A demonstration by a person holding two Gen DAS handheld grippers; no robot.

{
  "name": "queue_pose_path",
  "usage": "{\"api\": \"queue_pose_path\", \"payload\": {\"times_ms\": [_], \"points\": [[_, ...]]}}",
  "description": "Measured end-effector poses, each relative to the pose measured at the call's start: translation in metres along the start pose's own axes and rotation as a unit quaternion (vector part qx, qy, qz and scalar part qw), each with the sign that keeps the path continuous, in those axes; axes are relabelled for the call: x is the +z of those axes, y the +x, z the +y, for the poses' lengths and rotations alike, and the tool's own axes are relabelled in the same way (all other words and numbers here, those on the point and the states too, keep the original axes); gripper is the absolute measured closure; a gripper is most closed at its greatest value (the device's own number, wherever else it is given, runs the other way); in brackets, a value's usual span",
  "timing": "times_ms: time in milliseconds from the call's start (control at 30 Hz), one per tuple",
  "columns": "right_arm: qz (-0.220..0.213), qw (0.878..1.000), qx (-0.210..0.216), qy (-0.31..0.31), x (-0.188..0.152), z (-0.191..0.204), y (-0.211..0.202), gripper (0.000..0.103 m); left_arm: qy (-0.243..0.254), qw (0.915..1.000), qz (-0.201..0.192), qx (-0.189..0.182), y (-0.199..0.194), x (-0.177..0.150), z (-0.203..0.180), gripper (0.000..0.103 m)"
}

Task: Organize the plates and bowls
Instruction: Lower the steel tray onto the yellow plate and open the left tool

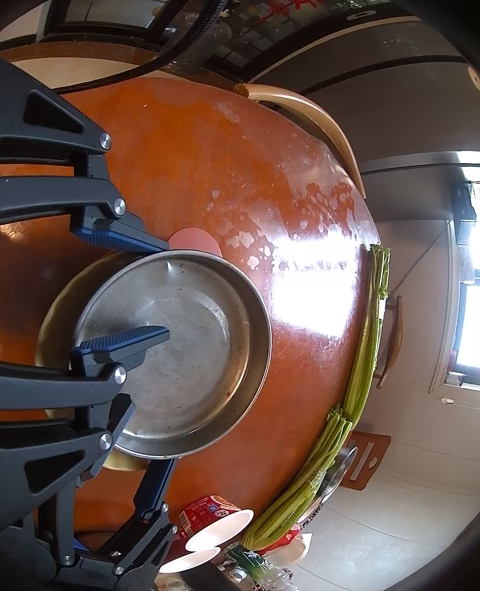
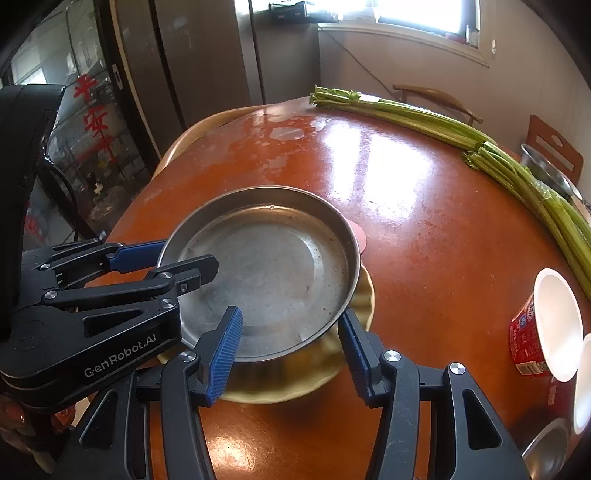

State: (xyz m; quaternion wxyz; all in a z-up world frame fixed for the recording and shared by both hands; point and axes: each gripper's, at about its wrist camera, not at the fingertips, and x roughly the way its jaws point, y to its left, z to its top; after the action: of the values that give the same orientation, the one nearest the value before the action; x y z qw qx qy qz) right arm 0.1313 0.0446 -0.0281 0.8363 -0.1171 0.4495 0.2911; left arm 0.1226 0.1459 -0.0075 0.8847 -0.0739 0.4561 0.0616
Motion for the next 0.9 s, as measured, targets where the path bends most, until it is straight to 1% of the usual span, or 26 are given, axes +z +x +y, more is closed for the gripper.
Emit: {"api": "queue_pose_path", "payload": {"times_ms": [567, 900], "points": [[-0.006, 1.000, -0.015, -0.015, -0.003, 0.003, 0.002, 0.047, -0.013, 0.9998, -0.001, -0.017, -0.006, -0.008, 0.009, 0.064], [-0.007, 1.000, -0.004, -0.014, -0.004, 0.002, 0.001, 0.047, -0.018, 0.9997, -0.003, -0.019, -0.011, -0.011, 0.012, 0.064]]}}
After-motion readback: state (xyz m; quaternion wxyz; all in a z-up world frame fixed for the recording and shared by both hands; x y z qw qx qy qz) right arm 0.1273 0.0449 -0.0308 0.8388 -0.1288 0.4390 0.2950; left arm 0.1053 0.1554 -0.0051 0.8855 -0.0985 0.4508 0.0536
